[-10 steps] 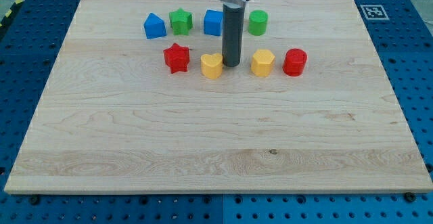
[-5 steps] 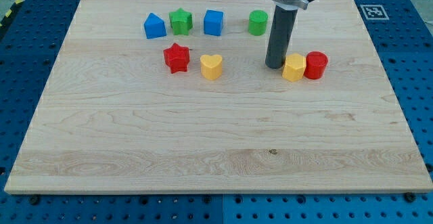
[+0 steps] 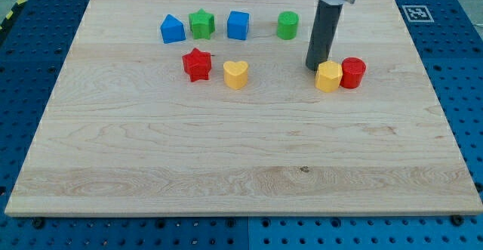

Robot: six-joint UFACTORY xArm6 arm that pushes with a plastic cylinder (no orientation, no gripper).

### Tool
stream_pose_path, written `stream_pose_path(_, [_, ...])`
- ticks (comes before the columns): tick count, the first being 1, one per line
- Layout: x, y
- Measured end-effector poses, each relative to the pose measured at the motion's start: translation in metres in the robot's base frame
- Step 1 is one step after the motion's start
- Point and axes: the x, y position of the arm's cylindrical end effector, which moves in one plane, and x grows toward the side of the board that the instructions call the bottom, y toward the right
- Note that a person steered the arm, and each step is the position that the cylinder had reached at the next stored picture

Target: Push the yellow hexagon towards the down and a bit right

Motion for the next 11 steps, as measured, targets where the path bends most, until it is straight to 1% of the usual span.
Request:
stream_pose_path(1, [0.001,0.003])
stream_pose_path(2, [0.012,0.004])
stream_pose_path(4, [0.057,0.004])
stream_pose_path(6, [0.099,-0.016])
stream_pose_path(8, [0.103,-0.015])
stream_pose_path(11, [0.117,0.012])
